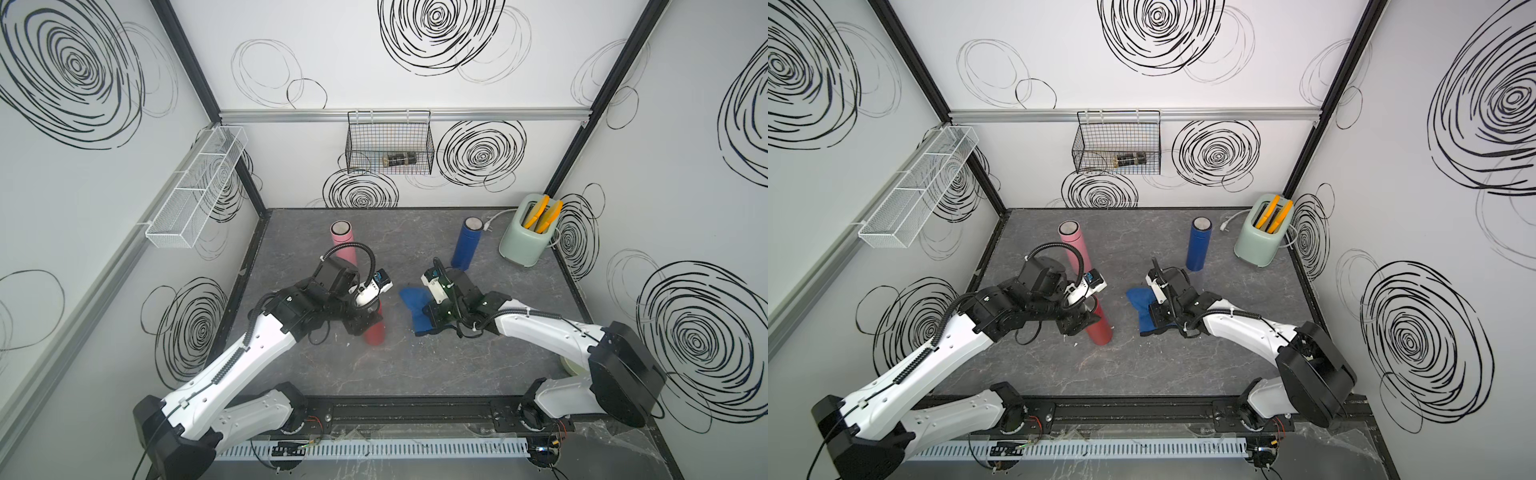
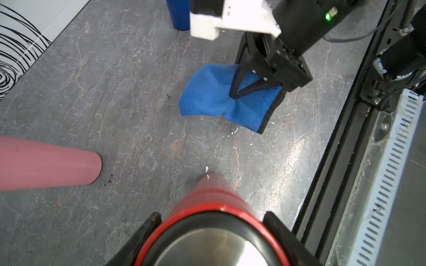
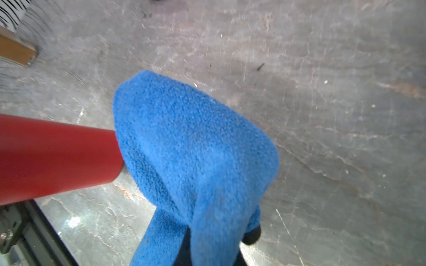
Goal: Wipe the surface of the thermos
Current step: Pick up the cleaning item at the center of the board, then wipe the dirt from the surface of the thermos.
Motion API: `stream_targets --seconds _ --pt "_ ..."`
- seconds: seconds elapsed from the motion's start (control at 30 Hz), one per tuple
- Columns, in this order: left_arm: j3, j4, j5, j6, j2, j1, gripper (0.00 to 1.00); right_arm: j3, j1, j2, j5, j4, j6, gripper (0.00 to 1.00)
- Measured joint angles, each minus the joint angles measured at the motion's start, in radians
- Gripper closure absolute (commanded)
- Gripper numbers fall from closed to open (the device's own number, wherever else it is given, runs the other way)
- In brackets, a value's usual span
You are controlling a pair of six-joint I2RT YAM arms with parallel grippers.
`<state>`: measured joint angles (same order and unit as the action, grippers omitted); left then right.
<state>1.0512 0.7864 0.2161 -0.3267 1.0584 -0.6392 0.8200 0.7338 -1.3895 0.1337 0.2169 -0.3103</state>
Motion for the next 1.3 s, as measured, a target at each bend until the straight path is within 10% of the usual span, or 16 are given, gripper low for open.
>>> stream_targets --seconds 0.63,1.3 --pt "-0.066 -0.074 0.04 -0.1 0.023 -0.022 1.0 0.004 -0.033 0.137 0.445 -0.195 -0.068 1.0" --pt "-0.096 -0.148 0.046 -0.064 0.02 -0.022 1.0 -0.097 0.018 -0.065 0.531 -0.42 -0.152 1.0"
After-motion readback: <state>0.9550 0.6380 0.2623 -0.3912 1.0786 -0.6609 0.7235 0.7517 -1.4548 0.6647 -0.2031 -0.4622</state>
